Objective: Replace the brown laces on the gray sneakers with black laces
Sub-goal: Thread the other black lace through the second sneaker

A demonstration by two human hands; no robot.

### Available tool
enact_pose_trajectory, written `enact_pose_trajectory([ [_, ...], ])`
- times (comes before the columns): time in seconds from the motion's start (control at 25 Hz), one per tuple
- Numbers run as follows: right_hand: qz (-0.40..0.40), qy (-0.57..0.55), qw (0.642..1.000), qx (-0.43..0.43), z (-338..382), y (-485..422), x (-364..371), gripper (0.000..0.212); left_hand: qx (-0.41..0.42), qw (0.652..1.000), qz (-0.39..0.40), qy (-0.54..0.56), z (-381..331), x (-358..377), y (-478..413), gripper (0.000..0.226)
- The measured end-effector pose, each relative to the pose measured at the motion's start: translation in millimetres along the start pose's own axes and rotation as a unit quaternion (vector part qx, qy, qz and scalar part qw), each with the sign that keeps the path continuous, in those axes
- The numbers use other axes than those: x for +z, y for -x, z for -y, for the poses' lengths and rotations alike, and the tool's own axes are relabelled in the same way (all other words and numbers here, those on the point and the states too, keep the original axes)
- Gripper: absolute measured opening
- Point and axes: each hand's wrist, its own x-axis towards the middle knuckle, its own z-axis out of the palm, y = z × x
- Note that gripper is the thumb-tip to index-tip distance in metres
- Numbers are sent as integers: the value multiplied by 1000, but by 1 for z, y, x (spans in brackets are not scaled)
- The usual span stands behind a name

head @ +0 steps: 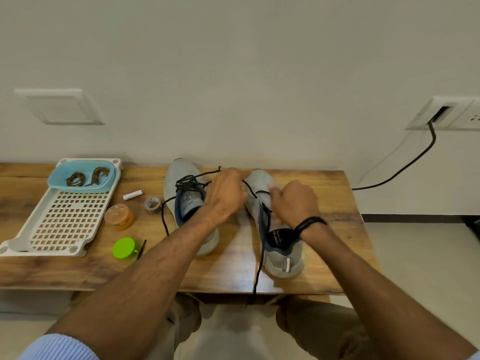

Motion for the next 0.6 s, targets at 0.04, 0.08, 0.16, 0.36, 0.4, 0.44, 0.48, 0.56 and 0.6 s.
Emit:
enact_pose_trajectory([
  [0.04, -25, 5, 1000, 15, -7, -7, -9, 46, 30, 999, 29, -13, -3, 4, 1, 55],
  [0.08, -40, 15, 999, 23, -13, -12, -17, 41, 46, 997, 53, -29, -5, 8, 1, 49],
  [0.16, -6, 28, 999, 25, -22, -14, -27, 36, 58, 994, 74, -53, -8, 11, 3, 32],
  [0.36, 118, 164, 979, -24, -19, -5, -14, 54, 48, 998, 5, -49, -13, 13, 7, 20],
  [0.4, 92, 168, 981, -28, -19, -6, -14, 49, 35, 998, -10, -47, -14, 13, 7, 23],
  [0.44, 69, 159, 985, -20, -19, -6, -13, 44, 16, 999, -17, -45, -16, 13, 6, 25],
  [0.48, 54, 147, 988, -7, -20, -6, -13, 42, -7, 999, -23, -41, -16, 12, 6, 24],
  [0.56, 48, 144, 988, 10, -16, -3, -12, 40, -57, 997, -47, -17, -14, 7, 6, 23],
  [0.6, 48, 151, 987, 7, -15, -2, -11, 36, -81, 995, -64, -3, -13, 2, 6, 25],
])
